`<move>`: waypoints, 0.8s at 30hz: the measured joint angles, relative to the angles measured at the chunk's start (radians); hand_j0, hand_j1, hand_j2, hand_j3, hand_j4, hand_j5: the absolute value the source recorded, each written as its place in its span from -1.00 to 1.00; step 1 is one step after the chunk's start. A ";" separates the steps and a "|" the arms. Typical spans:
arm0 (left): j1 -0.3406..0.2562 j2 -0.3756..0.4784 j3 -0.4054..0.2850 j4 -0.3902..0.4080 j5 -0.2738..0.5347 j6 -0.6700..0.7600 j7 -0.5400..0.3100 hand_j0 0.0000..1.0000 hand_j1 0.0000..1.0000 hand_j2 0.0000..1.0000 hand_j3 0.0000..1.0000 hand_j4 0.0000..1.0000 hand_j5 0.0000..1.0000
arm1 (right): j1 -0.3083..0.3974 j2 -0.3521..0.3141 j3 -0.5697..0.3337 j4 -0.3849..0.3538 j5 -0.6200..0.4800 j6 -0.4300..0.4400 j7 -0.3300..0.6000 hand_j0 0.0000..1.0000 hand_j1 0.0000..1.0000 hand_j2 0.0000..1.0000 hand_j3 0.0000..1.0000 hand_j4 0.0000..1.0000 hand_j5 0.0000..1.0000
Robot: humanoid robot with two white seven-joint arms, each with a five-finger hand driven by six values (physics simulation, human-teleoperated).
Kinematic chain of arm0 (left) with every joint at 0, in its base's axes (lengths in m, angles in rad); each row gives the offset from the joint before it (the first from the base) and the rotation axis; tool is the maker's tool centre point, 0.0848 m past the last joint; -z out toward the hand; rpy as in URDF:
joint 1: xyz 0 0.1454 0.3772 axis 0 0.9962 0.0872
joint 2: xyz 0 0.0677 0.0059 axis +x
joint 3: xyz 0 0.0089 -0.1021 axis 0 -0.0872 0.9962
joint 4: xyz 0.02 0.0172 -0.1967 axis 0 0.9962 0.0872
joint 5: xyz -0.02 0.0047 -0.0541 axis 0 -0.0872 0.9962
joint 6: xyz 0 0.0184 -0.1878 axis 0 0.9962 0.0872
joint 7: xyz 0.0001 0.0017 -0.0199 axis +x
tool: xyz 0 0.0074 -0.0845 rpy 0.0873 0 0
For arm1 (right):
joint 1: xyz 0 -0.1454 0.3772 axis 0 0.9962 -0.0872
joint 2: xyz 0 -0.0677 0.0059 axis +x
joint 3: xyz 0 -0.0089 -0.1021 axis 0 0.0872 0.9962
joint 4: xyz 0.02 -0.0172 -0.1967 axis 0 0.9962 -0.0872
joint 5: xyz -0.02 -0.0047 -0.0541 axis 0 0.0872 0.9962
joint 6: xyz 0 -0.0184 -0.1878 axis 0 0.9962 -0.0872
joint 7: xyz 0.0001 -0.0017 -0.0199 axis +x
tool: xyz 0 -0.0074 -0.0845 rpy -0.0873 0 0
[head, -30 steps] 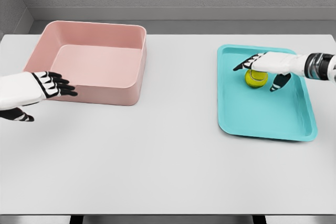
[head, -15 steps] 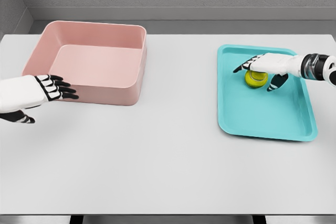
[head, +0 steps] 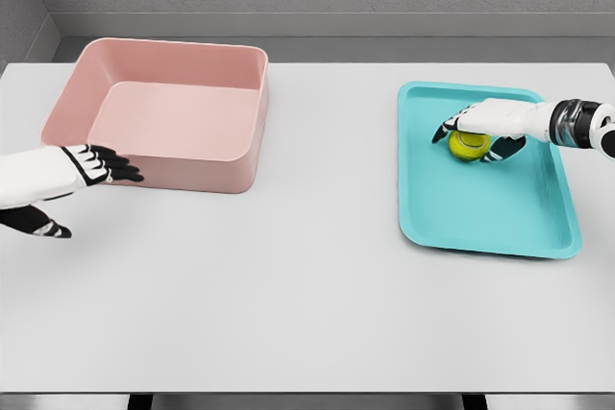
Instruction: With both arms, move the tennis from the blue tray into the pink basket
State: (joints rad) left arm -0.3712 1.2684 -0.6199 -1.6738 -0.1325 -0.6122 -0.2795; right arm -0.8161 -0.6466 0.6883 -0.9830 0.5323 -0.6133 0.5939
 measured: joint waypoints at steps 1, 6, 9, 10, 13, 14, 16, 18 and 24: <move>0.000 0.001 -0.003 -0.002 -0.002 0.000 -0.002 1.00 1.00 1.00 1.00 1.00 1.00 | 0.000 0.000 0.000 0.000 0.001 0.000 0.000 0.35 0.35 0.35 0.35 0.35 0.35; 0.000 0.008 -0.013 -0.004 -0.013 0.000 -0.031 1.00 1.00 1.00 1.00 1.00 1.00 | 0.000 0.000 0.000 0.000 0.001 0.000 0.000 0.27 0.27 0.27 0.27 0.27 0.27; 0.000 0.015 -0.015 -0.002 -0.022 0.000 -0.052 1.00 1.00 1.00 1.00 1.00 1.00 | 0.000 0.000 0.000 0.000 0.002 0.000 0.000 0.18 0.18 0.18 0.18 0.18 0.18; 0.000 0.017 -0.015 -0.002 -0.023 0.000 -0.056 1.00 1.00 1.00 1.00 1.00 1.00 | 0.000 0.000 0.000 0.000 0.002 0.000 0.001 0.17 0.17 0.17 0.17 0.17 0.17; 0.000 0.026 -0.015 0.000 -0.025 0.000 -0.061 1.00 1.00 1.00 1.00 1.00 1.00 | -0.002 0.000 -0.002 -0.002 0.000 0.000 0.001 0.12 0.12 0.12 0.12 0.12 0.12; 0.000 0.029 -0.015 0.000 -0.025 0.000 -0.062 1.00 1.00 1.00 1.00 1.00 1.00 | -0.003 -0.001 -0.003 -0.002 0.000 0.000 0.001 0.12 0.12 0.12 0.12 0.12 0.12; 0.000 0.034 -0.015 0.001 -0.025 0.000 -0.063 1.00 1.00 1.00 1.00 1.00 1.00 | -0.003 -0.001 -0.006 -0.005 -0.001 0.000 0.001 0.08 0.08 0.08 0.08 0.08 0.08; 0.000 0.037 -0.016 0.001 -0.026 0.000 -0.064 1.00 1.00 1.00 1.00 1.00 1.00 | -0.003 -0.002 -0.008 -0.009 -0.004 0.000 0.001 0.06 0.06 0.06 0.06 0.06 0.06; 0.000 0.037 -0.016 0.008 -0.025 0.000 -0.064 1.00 1.00 1.00 1.00 1.00 1.00 | 0.008 -0.026 -0.044 -0.057 -0.011 0.000 0.003 -0.01 -0.01 -0.01 -0.01 -0.01 -0.01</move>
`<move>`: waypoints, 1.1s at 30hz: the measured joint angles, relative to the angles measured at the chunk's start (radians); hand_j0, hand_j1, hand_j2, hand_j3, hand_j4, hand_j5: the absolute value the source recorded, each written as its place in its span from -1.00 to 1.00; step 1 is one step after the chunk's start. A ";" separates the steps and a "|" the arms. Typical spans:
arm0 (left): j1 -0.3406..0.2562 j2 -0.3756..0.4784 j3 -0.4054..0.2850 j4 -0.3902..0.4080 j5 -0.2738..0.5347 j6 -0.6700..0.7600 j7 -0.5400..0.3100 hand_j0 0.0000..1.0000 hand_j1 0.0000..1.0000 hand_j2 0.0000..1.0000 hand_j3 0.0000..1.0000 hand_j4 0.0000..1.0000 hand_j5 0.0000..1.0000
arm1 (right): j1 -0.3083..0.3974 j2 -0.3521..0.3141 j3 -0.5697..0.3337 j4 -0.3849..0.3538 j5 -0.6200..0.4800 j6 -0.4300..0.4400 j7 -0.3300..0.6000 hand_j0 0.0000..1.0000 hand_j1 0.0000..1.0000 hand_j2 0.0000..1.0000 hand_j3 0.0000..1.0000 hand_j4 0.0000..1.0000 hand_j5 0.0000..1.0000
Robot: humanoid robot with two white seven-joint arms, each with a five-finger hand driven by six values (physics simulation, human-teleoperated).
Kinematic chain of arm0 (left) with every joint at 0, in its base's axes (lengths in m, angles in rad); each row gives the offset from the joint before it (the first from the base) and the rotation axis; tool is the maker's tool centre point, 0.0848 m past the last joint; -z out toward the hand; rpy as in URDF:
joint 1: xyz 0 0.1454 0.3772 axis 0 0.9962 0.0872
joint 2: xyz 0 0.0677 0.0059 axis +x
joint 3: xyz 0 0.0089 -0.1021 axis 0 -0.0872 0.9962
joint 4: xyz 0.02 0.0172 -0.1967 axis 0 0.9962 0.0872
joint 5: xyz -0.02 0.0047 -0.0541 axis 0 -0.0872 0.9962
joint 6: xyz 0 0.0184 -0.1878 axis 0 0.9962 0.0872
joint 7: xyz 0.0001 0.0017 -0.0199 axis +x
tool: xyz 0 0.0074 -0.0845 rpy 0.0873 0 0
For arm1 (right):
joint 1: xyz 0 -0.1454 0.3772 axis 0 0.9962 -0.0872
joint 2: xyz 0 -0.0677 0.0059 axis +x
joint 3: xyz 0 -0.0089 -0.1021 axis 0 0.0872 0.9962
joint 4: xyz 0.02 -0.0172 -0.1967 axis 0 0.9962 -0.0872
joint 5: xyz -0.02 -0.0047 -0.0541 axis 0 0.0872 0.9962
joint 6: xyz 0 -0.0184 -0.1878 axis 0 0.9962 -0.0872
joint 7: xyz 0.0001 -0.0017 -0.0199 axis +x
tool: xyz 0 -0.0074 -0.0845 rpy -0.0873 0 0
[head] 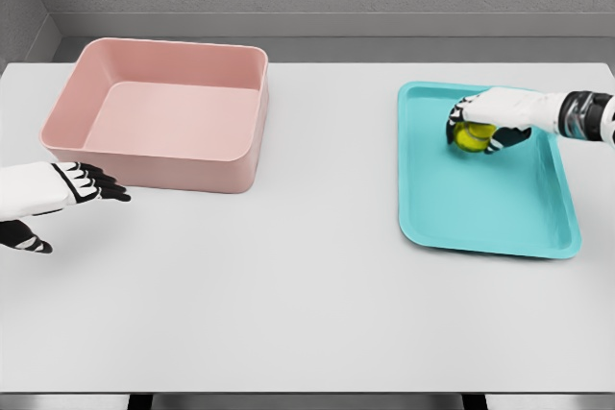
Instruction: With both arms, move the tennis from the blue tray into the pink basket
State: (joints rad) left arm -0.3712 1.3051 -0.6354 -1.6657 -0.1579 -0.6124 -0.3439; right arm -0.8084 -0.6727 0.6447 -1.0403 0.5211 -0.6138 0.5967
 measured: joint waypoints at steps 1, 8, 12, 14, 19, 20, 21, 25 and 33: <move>0.000 0.000 0.000 0.001 0.000 0.000 0.000 1.00 1.00 1.00 1.00 1.00 1.00 | 0.000 -0.004 -0.007 -0.010 0.000 0.000 0.000 -0.01 -0.01 -0.01 -0.01 -0.01 -0.01; 0.000 -0.001 -0.001 0.004 0.000 0.000 -0.001 1.00 1.00 1.00 1.00 1.00 1.00 | 0.012 -0.044 -0.024 -0.101 -0.002 0.000 0.001 -0.01 -0.01 -0.01 -0.01 -0.01 -0.01; 0.002 -0.001 -0.001 0.009 -0.001 0.000 0.000 1.00 1.00 1.00 1.00 1.00 1.00 | 0.031 -0.065 -0.025 -0.176 -0.001 0.000 0.001 -0.01 -0.01 -0.01 -0.01 -0.01 -0.01; 0.002 0.000 -0.001 0.010 -0.002 0.000 0.000 1.00 1.00 1.00 1.00 1.00 1.00 | 0.046 -0.078 -0.025 -0.224 -0.001 0.000 0.001 -0.01 -0.01 -0.01 -0.01 -0.01 -0.01; 0.002 0.002 -0.001 0.011 -0.001 0.000 0.000 1.00 1.00 1.00 1.00 1.00 1.00 | 0.064 -0.104 -0.025 -0.340 -0.002 0.000 0.002 -0.01 -0.01 -0.01 -0.01 -0.01 -0.01; 0.002 0.003 -0.001 0.011 -0.001 0.000 0.000 1.00 1.00 1.00 1.00 1.00 1.00 | 0.066 -0.107 -0.026 -0.358 -0.002 0.000 0.002 -0.01 -0.01 -0.01 -0.01 -0.01 -0.01; 0.002 0.003 -0.001 0.013 -0.001 0.000 0.000 1.00 1.00 1.00 1.00 1.00 1.00 | 0.069 -0.110 -0.026 -0.372 -0.002 0.000 0.002 -0.01 -0.01 -0.01 -0.01 -0.01 -0.01; 0.002 0.003 -0.001 0.017 0.000 0.000 0.000 1.00 1.00 1.00 1.00 1.00 1.00 | 0.087 -0.115 -0.025 -0.424 0.000 0.000 0.002 -0.02 -0.02 -0.02 -0.02 -0.02 -0.02; 0.002 0.003 -0.002 0.018 0.001 0.000 0.000 1.00 1.00 1.00 1.00 1.00 1.00 | 0.109 -0.110 -0.016 -0.544 0.009 0.000 0.005 -0.03 -0.03 -0.03 -0.03 -0.03 -0.03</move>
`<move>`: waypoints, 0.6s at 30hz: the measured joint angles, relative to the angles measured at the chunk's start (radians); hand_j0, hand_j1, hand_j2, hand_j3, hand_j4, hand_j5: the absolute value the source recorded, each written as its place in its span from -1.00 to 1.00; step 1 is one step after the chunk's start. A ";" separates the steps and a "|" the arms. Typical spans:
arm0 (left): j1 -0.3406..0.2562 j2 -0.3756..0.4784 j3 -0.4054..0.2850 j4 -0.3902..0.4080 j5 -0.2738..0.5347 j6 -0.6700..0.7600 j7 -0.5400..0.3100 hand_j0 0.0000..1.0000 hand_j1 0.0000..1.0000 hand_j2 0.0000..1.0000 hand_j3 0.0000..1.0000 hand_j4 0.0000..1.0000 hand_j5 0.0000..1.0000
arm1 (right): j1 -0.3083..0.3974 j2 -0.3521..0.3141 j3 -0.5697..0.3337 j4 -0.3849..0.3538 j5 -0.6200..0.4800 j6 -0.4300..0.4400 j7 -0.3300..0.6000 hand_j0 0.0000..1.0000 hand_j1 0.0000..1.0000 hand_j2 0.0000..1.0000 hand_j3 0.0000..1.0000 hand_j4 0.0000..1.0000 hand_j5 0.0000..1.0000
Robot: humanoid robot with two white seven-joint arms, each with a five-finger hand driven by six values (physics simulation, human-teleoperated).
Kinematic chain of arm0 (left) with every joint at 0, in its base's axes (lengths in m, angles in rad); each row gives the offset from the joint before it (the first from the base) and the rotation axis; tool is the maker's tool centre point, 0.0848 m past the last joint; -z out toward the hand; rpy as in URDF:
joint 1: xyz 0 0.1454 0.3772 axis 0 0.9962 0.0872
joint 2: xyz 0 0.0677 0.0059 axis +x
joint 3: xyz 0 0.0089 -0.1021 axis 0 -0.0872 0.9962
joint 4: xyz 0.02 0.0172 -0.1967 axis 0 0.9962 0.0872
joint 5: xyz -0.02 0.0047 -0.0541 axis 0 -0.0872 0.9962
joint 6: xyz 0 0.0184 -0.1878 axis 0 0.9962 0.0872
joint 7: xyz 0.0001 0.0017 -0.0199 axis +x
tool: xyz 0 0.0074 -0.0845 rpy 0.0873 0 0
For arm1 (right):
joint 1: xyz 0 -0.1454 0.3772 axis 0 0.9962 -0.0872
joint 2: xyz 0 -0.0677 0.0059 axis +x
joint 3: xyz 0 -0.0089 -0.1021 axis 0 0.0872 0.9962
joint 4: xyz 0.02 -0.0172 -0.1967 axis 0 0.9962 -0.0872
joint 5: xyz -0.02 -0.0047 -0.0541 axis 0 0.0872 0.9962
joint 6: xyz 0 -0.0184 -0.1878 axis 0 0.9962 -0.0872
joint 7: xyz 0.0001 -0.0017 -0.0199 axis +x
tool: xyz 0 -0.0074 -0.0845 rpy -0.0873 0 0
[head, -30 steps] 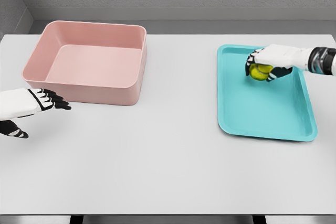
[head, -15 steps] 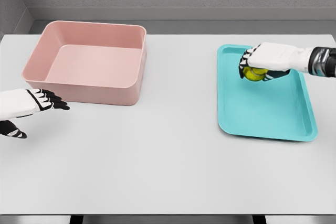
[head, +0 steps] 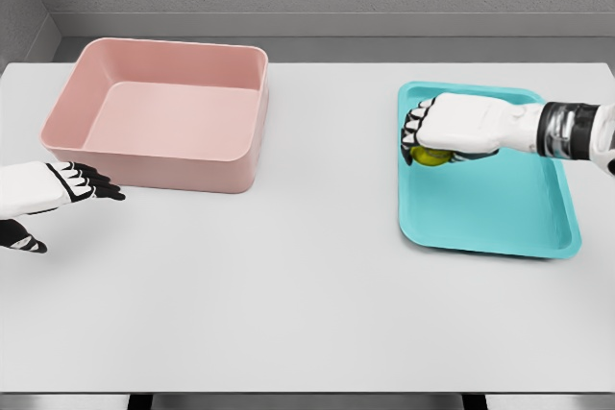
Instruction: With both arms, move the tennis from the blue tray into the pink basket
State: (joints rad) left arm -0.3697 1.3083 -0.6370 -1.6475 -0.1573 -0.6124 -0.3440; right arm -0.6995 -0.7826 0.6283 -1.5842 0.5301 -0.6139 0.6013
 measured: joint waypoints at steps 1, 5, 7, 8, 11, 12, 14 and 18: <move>0.000 0.000 0.000 0.000 0.000 0.000 0.000 1.00 1.00 1.00 1.00 1.00 1.00 | 0.006 0.002 0.001 -0.013 0.001 0.000 0.003 -0.11 -0.11 -0.11 -0.11 -0.11 -0.11; 0.000 -0.001 0.000 0.000 -0.001 0.000 0.000 1.00 1.00 1.00 1.00 1.00 1.00 | 0.012 0.008 0.003 -0.054 0.000 0.000 0.008 -0.11 -0.11 -0.11 -0.11 -0.11 -0.11; 0.000 -0.001 0.000 0.000 -0.002 0.000 0.000 1.00 1.00 1.00 1.00 1.00 1.00 | 0.014 0.013 0.003 -0.075 0.001 0.000 0.010 -0.11 -0.11 -0.11 -0.11 -0.11 -0.11; 0.000 -0.002 0.000 0.000 -0.002 0.000 0.000 1.00 1.00 1.00 1.00 1.00 1.00 | 0.018 0.017 0.004 -0.087 0.001 0.000 0.010 -0.11 -0.11 -0.11 -0.11 -0.11 -0.11; 0.000 -0.003 0.000 0.000 -0.002 0.000 0.000 1.00 1.00 1.00 1.00 1.00 1.00 | 0.020 0.035 0.011 -0.110 0.001 0.000 0.010 -0.11 -0.11 -0.11 -0.11 -0.11 -0.11; 0.000 -0.003 0.000 0.000 -0.002 0.000 0.000 1.00 1.00 1.00 1.00 1.00 1.00 | 0.017 0.044 0.016 -0.115 0.001 0.000 0.010 -0.11 -0.11 -0.11 -0.11 -0.11 -0.11; 0.000 -0.003 0.000 0.000 -0.002 0.000 0.000 1.00 1.00 1.00 1.00 1.00 1.00 | 0.017 0.065 0.029 -0.121 0.003 0.000 0.011 -0.11 -0.11 -0.11 -0.11 -0.11 -0.11; 0.000 -0.003 0.000 0.000 -0.002 0.000 0.000 1.00 1.00 1.00 1.00 1.00 1.00 | 0.020 0.107 0.051 -0.145 0.023 0.000 0.011 -0.11 -0.11 -0.11 -0.11 -0.11 -0.11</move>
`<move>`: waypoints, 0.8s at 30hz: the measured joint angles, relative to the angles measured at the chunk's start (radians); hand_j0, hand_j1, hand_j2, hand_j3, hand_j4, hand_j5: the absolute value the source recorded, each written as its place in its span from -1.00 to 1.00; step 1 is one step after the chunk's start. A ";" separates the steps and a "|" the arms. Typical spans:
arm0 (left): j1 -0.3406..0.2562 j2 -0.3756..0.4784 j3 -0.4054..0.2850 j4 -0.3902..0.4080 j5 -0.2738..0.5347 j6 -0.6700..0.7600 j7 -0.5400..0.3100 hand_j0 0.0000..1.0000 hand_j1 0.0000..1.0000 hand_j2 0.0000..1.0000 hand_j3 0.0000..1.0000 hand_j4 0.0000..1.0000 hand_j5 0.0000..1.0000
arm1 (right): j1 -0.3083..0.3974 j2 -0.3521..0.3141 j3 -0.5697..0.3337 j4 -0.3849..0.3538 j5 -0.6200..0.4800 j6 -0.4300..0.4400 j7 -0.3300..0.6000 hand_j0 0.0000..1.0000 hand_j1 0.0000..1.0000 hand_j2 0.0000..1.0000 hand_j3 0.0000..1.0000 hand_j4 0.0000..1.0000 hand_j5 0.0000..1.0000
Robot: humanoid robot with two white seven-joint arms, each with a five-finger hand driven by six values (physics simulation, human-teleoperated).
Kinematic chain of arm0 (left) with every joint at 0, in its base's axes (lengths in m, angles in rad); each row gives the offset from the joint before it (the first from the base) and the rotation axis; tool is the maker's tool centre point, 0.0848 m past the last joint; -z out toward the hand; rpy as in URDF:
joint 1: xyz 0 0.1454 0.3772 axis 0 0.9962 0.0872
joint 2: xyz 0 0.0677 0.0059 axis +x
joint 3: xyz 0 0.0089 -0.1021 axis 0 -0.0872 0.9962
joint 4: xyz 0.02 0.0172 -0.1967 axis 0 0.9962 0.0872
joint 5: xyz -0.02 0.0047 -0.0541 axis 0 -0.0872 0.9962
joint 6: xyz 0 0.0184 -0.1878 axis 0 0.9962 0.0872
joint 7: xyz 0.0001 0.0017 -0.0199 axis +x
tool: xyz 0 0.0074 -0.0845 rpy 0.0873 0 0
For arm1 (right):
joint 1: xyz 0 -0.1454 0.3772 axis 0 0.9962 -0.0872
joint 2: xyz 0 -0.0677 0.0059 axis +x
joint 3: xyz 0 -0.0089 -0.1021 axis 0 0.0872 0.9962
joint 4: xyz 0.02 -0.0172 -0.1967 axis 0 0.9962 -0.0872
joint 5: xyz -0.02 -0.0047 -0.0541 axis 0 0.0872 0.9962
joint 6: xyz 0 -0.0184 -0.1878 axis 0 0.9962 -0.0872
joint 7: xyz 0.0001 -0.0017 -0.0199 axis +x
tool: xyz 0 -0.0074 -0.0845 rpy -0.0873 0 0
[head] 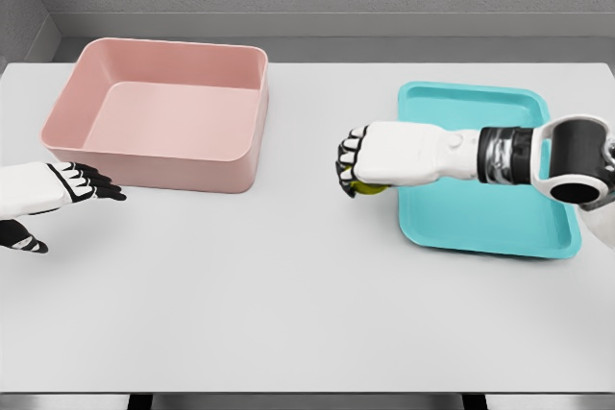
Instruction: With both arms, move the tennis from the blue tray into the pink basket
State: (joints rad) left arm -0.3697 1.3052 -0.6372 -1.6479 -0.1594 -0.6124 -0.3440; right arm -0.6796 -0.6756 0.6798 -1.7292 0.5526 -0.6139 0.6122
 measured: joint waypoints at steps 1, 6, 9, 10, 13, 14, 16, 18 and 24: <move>0.000 0.000 0.000 0.000 0.000 0.000 0.000 1.00 1.00 1.00 1.00 1.00 1.00 | 0.000 0.011 0.008 -0.004 0.004 0.000 0.000 -0.11 -0.11 -0.11 -0.11 -0.11 -0.11; 0.000 0.001 0.000 0.000 0.001 0.000 0.000 1.00 1.00 1.00 1.00 1.00 1.00 | -0.002 0.069 0.047 -0.014 0.025 0.000 0.000 -0.11 -0.11 -0.11 -0.11 -0.11 -0.11; 0.000 0.002 0.000 0.000 0.001 0.000 0.000 1.00 1.00 1.00 1.00 1.00 1.00 | 0.002 0.104 0.071 -0.015 0.046 0.000 0.000 -0.11 -0.11 -0.11 -0.11 -0.11 -0.11; 0.000 0.002 0.000 0.000 0.001 0.000 0.000 1.00 1.00 1.00 1.00 1.00 1.00 | 0.002 0.112 0.076 -0.015 0.051 0.000 0.000 -0.11 -0.11 -0.11 -0.11 -0.11 -0.11; 0.000 0.002 0.000 0.000 0.002 0.000 0.000 1.00 1.00 1.00 1.00 1.00 1.00 | 0.002 0.140 0.092 -0.015 0.065 0.000 0.000 -0.11 -0.11 -0.11 -0.11 -0.11 -0.11; 0.000 0.002 0.000 0.000 0.001 0.000 0.000 1.00 1.00 1.00 1.00 1.00 1.00 | 0.002 0.150 0.097 -0.014 0.071 0.000 0.000 -0.11 -0.11 -0.11 -0.11 -0.11 -0.11; 0.000 0.003 0.000 0.000 0.001 0.000 0.000 1.00 1.00 1.00 1.00 1.00 1.00 | 0.002 0.169 0.109 -0.013 0.081 0.000 0.000 -0.11 -0.11 -0.11 -0.11 -0.11 -0.11; 0.000 0.003 0.000 0.000 0.002 0.000 0.000 1.00 1.00 1.00 1.00 1.00 1.00 | 0.006 0.182 0.121 -0.010 0.091 0.000 0.000 -0.11 -0.11 -0.11 -0.11 -0.11 -0.11; 0.000 0.003 0.000 0.000 0.003 0.000 0.000 1.00 1.00 1.00 1.00 1.00 1.00 | 0.014 0.209 0.143 0.010 0.117 0.000 0.000 -0.11 -0.11 -0.11 -0.11 -0.11 -0.11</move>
State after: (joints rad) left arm -0.3697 1.3083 -0.6372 -1.6482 -0.1565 -0.6124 -0.3440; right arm -0.6657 -0.4671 0.8225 -1.7192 0.6697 -0.6136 0.6117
